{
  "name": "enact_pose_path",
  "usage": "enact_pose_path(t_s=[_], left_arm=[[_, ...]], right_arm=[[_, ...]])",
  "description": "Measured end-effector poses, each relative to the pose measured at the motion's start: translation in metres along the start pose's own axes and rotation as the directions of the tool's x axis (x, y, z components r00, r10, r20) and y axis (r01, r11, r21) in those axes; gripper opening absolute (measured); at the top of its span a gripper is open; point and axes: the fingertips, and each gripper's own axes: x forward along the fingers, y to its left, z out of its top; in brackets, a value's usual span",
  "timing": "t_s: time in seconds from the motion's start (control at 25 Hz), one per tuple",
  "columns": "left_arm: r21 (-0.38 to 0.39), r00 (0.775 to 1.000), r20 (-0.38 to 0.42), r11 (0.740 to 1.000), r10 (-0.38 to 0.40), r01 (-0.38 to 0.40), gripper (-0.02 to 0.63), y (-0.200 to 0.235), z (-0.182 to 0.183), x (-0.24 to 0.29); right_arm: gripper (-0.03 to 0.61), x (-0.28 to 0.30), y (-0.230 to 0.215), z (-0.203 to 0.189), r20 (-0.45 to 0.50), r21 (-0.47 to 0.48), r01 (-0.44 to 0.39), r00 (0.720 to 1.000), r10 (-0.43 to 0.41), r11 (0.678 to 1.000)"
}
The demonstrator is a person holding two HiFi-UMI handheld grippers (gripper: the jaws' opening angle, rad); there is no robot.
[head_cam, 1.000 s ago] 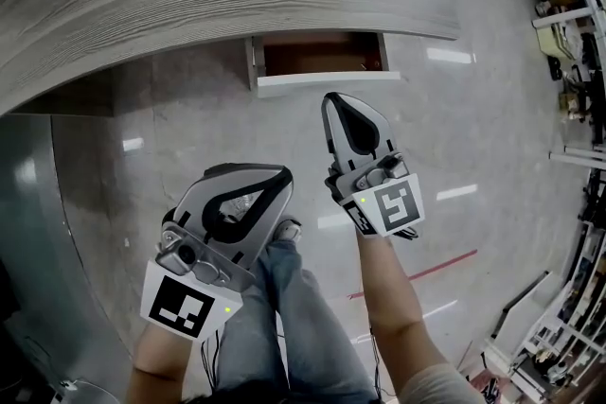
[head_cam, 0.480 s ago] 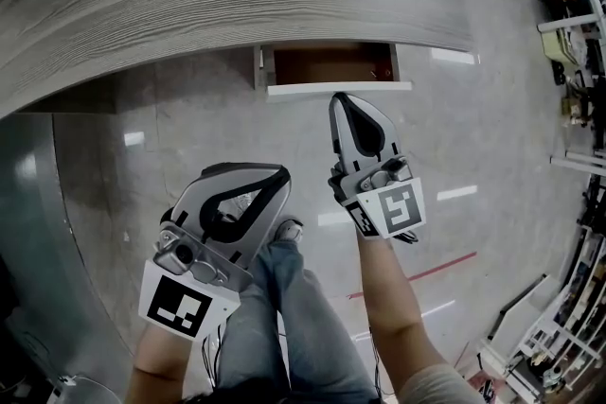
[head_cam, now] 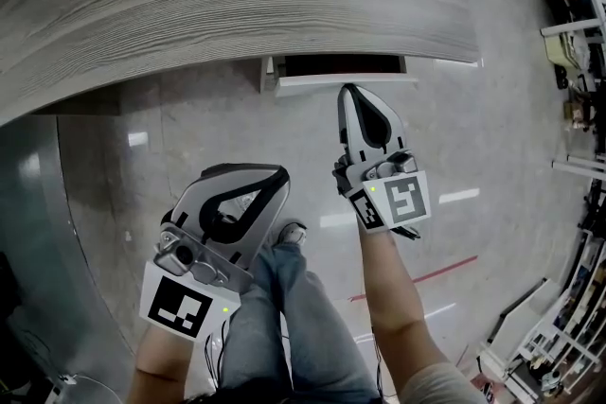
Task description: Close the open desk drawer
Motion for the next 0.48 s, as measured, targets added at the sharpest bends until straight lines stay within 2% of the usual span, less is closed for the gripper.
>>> enact_pose_path(t_s=[0.48], left_arm=[[-0.007, 0.999, -0.007, 0.999, 0.032, -0.032, 0.011, 0.02, -0.003, -0.004]], right_arm=[[0.008, 0.027, -0.009, 0.004, -0.012, 0.007, 0.003, 1.0, -0.003, 1.0]])
